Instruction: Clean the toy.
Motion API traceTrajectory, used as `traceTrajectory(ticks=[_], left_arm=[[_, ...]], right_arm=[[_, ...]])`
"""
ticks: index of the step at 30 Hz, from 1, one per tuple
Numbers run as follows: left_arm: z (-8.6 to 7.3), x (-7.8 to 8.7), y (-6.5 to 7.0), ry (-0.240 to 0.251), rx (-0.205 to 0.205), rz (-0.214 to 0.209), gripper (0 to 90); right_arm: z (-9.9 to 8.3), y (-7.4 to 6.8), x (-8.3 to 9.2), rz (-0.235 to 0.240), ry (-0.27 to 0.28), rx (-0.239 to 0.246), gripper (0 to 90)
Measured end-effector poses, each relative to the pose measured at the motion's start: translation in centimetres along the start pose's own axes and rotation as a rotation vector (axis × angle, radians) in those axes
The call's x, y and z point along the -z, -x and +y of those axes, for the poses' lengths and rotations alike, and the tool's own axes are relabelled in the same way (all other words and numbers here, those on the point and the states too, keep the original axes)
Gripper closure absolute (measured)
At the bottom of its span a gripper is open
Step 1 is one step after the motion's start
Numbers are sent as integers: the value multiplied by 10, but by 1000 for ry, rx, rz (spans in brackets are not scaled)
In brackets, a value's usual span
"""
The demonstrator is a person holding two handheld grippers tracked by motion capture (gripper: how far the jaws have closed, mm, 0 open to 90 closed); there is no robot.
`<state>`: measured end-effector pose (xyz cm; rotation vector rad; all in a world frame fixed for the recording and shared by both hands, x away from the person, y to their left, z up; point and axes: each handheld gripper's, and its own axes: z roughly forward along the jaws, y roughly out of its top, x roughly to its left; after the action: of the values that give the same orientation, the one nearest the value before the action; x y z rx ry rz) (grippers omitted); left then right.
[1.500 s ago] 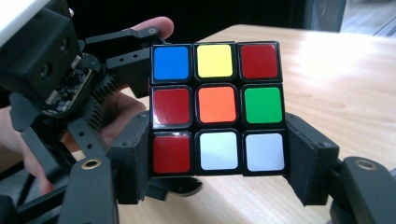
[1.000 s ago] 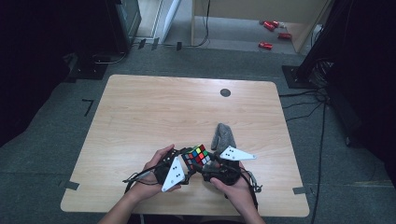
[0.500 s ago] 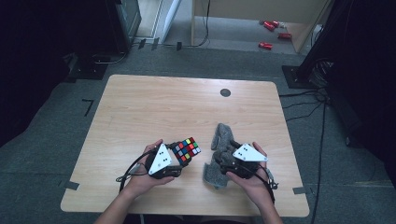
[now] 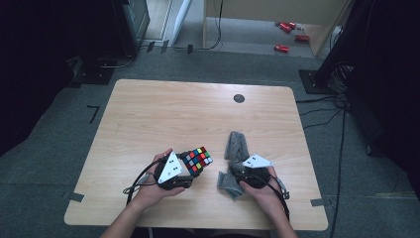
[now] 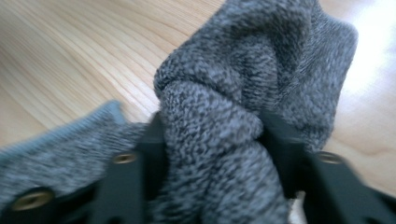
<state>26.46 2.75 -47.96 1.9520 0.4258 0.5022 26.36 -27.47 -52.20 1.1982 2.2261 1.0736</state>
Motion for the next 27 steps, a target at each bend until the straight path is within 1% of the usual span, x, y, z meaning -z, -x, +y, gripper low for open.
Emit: traceTrajectory(ticks=[1,2,3,4,5,6,8,9,11,14,15,16,17,18,19,20,21,22,23,25,26,27], left_arm=[[0,0,0,1,1,-3,337],[0,0,0,1,3,-6,337],[0,0,0,1,3,-6,338],[0,0,1,2,4,-10,338],[1,-1,1,2,4,-14,338],[1,-1,2,2,5,-18,338],[1,-2,3,2,4,-30,338],[1,-3,5,3,3,-39,338],[2,-4,8,4,-4,-57,338],[4,-7,15,2,-21,-84,338],[4,-7,17,6,-25,-92,338],[5,-7,18,10,-30,-101,339],[6,-6,19,16,-32,-106,339],[7,-5,20,23,-32,-112,340],[8,-5,20,19,-37,-109,340],[8,-4,19,21,-41,-109,341],[8,-3,18,25,-34,-110,341],[8,-2,17,31,-24,-111,341],[8,-1,15,36,-17,-110,342],[9,0,12,48,5,-117,342],[9,0,12,48,8,-120,342],[9,-1,13,44,2,-120,342]], right_arm=[[0,1,1,-3,0,-10,627],[0,1,3,-14,-1,-9,663],[0,1,3,-14,-1,-9,663],[2,1,6,-12,15,-21,700],[6,1,14,18,77,-42,717],[10,-1,20,42,124,-55,718],[19,-8,34,97,214,-73,718],[24,-12,40,127,255,-74,718],[33,-23,51,185,322,-67,718],[45,-43,61,264,387,-28,714],[48,-49,63,283,400,-15,710],[50,-55,63,286,405,-1,707],[51,-59,62,277,400,1,705],[51,-61,59,270,387,-6,704],[49,-60,55,266,375,-17,699],[45,-57,52,266,387,-42,700],[43,-53,50,253,382,-73,701],[41,-49,48,224,361,-89,702],[39,-46,47,195,347,-91,702],[37,-43,48,190,338,-109,702],[38,-44,49,194,347,-113,701],[40,-46,51,204,357,-113,698]])
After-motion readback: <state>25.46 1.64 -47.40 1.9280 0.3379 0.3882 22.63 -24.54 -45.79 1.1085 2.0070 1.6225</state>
